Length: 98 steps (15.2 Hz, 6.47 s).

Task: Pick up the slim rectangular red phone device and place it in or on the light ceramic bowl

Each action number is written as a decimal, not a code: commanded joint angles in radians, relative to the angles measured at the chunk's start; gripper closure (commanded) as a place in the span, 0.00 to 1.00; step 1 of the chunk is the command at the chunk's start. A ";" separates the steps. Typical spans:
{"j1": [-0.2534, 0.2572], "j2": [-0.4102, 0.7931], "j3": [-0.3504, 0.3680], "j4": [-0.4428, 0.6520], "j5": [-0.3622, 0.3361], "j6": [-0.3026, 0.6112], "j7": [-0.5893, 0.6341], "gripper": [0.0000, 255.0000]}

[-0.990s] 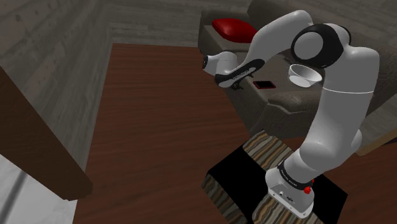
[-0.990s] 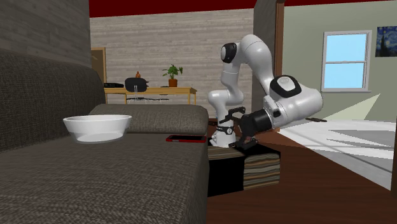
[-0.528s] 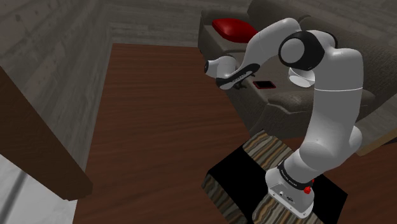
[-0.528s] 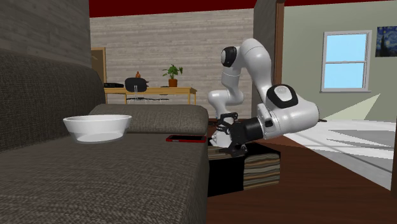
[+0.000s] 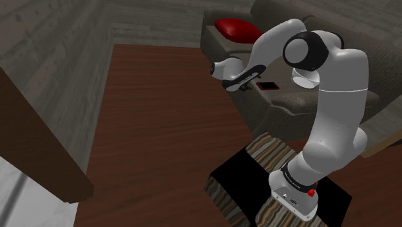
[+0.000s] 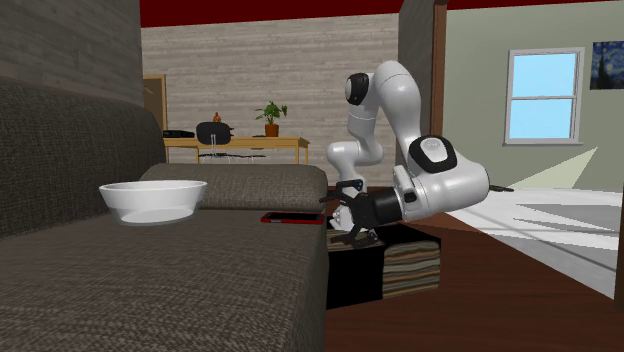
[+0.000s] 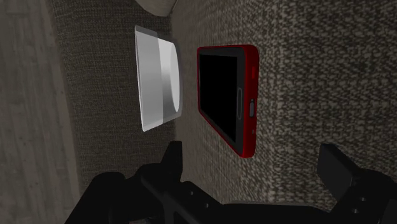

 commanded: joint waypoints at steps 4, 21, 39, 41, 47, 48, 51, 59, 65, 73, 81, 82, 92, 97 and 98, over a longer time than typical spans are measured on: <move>0.000 0.000 0.000 0.000 0.000 0.000 0.000 1.00; 0.001 -0.080 0.002 -0.016 0.004 -0.026 -0.058 1.00; 0.007 -0.231 0.006 -0.008 0.008 -0.093 -0.203 1.00; 0.008 -0.245 0.006 -0.003 0.007 -0.101 -0.220 1.00; -0.036 -0.281 -0.024 -0.026 -0.028 -0.045 -0.256 1.00; -0.051 -0.285 -0.035 -0.033 -0.039 -0.023 -0.261 1.00; -0.096 -0.293 -0.066 -0.046 -0.074 0.042 -0.277 1.00; -0.217 -0.271 -0.151 -0.023 -0.161 0.216 -0.324 1.00; -0.311 -0.216 -0.208 0.050 -0.208 0.345 -0.366 1.00; -0.380 -0.130 -0.243 0.122 -0.236 0.441 -0.364 1.00; -0.380 -0.069 -0.245 0.115 -0.257 0.454 -0.291 1.00; -0.380 -0.061 -0.245 0.115 -0.259 0.456 -0.282 1.00; -0.384 -0.055 -0.242 0.114 -0.264 0.457 -0.273 0.00; -0.387 -0.053 -0.237 0.116 -0.265 0.454 -0.273 0.00; -0.372 -0.070 -0.227 0.100 -0.258 0.433 -0.273 0.00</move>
